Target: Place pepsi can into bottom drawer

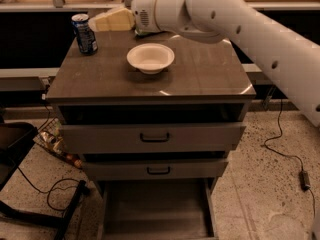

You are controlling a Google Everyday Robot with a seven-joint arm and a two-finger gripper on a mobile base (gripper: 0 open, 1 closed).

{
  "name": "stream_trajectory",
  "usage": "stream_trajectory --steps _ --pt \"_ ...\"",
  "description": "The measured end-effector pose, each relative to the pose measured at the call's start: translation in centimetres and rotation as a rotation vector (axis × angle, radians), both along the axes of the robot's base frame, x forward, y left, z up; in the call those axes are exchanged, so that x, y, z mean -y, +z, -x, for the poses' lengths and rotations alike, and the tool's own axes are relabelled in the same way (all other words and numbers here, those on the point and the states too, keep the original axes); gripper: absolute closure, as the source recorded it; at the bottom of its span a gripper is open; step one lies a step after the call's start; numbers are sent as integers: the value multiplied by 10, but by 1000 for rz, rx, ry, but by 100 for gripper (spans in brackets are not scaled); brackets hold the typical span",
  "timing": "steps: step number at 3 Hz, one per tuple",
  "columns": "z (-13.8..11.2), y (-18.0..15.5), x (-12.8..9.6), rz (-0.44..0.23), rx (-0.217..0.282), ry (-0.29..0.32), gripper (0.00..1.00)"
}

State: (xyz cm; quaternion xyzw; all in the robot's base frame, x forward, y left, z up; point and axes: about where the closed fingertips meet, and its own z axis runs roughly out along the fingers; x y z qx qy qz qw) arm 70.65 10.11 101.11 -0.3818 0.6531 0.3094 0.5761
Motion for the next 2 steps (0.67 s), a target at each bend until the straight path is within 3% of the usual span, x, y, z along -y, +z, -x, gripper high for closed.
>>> stream_trajectory --steps 1,2 --pt "-18 -12 -27 -11 18 -55 0" --pt "-39 -21 -52 -46 75 -66 0"
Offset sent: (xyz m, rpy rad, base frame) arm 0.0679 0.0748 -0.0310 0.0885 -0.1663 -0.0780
